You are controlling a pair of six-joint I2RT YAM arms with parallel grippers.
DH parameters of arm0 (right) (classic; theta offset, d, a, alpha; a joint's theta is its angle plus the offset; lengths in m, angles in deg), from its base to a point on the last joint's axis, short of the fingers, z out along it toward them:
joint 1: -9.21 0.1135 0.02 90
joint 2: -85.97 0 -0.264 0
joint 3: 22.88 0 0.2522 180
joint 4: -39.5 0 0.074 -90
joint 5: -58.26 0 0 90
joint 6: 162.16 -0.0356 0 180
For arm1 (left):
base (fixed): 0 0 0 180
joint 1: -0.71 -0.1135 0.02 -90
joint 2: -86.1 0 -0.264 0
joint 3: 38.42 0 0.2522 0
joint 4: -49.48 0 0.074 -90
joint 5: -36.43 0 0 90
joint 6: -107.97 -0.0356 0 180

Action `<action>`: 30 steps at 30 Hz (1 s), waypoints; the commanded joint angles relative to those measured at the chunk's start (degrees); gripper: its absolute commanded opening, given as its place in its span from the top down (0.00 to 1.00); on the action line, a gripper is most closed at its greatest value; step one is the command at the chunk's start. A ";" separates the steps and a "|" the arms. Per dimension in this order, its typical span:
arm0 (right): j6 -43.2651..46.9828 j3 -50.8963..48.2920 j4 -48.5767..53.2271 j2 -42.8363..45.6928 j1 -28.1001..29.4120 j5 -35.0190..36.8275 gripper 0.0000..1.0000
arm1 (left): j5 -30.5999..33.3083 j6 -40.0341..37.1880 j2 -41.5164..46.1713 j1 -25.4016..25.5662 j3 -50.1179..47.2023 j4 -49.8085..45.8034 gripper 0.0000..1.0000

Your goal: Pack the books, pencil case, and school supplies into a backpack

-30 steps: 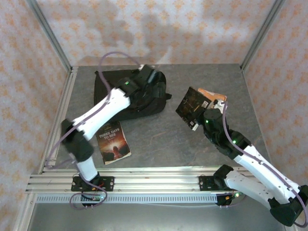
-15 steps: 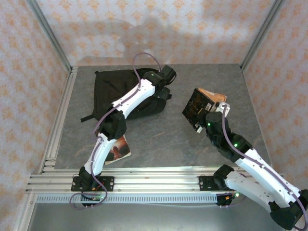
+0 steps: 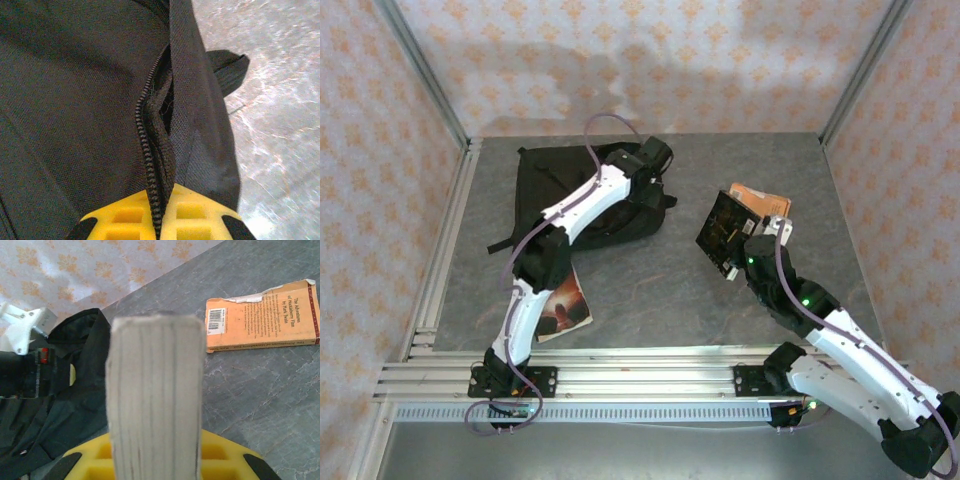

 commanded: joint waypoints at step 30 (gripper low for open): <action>-18.41 12.25 -22.12 -13.21 -5.40 -21.05 1.00 | 2.85 6.61 49.64 6.40 -43.39 36.01 1.00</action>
